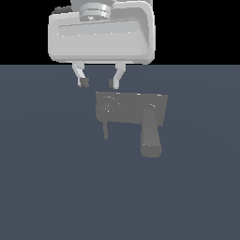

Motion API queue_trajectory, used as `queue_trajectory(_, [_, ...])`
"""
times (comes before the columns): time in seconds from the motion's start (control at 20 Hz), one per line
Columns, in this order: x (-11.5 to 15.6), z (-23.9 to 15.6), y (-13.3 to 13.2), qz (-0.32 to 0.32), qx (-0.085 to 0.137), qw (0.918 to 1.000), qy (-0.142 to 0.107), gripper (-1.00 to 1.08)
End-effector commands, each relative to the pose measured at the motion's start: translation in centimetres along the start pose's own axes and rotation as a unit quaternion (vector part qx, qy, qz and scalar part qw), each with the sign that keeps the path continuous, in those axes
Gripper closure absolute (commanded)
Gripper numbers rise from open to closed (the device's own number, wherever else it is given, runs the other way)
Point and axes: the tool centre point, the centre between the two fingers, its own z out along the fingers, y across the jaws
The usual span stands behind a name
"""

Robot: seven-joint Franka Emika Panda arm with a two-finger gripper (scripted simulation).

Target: Turn on the faucet by rotating a designated handle.

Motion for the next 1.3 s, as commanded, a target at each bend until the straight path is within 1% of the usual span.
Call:
queue_trajectory(0.0, [2.8,0.2,1.4,0.040,0.003,0.9989,0.023,-0.36])
queue_trajectory(0.05, [3.9,1.3,1.4,0.083,0.027,0.9960,0.016,-0.50])
queue_trajectory(0.1, [4.5,1.3,4.1,0.108,0.041,0.9932,0.012,-0.50])
queue_trajectory(0.15, [4.1,1.1,-3.8,0.061,0.040,0.9970,0.027,-0.78])
queue_trajectory(0.2, [4.0,1.0,-4.0,0.058,0.040,0.9971,0.029,-0.78])
queue_trajectory(0.25, [5.2,2.2,-2.7,0.106,0.053,0.9927,0.025,-0.53])
queue_trajectory(0.3, [6.8,2.2,1.9,0.153,0.066,0.9858,0.020,-0.53])
queue_trajectory(0.35, [6.1,5.5,4.3,0.198,0.066,0.9781,-0.001,-0.66])
queue_trajectory(0.4, [6.4,5.8,4.8,0.203,0.066,0.9769,-0.004,-0.66])
queue_trajectory(0.45, [10.5,4.2,-0.5,0.161,0.059,0.9849,0.021,-0.76])
queue_trajectory(0.5, [7.9,3.0,-3.6,0.123,0.054,0.9900,0.044,-0.76])
queue_trajectory(0.55, [9.0,4.2,-3.6,0.110,0.032,0.9917,0.057,-0.59])
queue_trajectory(0.6, [9.2,7.2,1.5,0.156,0.034,0.9865,0.037,-0.47])
queue_trajectory(0.65, [9.7,7.5,2.4,0.165,0.034,0.9852,0.033,-0.47])
queue_trajectory(0.7, [10.7,6.4,-3.2,0.154,0.046,0.9855,0.055,-0.62])
queue_trajectory(0.75, [13.2,6.1,-1.8,0.183,0.050,0.9791,0.072,-0.80])
queue_trajectory(0.8, [10.3,10.3,-3.6,0.146,0.023,0.9875,0.056,-0.67])
queue_trajectory(0.85, [10.2,10.7,-4.2,0.141,0.019,0.9884,0.053,-0.67])
queue_trajectory(0.9, [12.1,9.3,-7.6,0.171,0.058,0.9818,0.059,-0.69])
queue_trajectory(0.95, [12.1,9.2,-7.3,0.173,0.061,0.9812,0.060,-0.69])
queue_trajectory(1.0, [14.3,9.7,-5.1,0.186,0.062,0.9776,0.076,-0.71])
queue_trajectory(1.05, [15.0,10.7,-5.7,0.178,0.061,0.9789,0.080,-0.51])
queue_trajectory(1.1, [19.0,10.9,-1.8,0.223,0.061,0.9679,0.097,-0.30])
queue_trajectory(1.15, [19.6,9.9,1.3,0.254,0.061,0.9590,0.109,-0.30])
queue_trajectory(1.2, [18.6,11.8,2.6,0.208,0.050,0.9716,0.101,-0.57])
queue_trajectory(1.25, [17.5,12.7,-0.7,0.179,0.043,0.9783,0.096,-0.57])
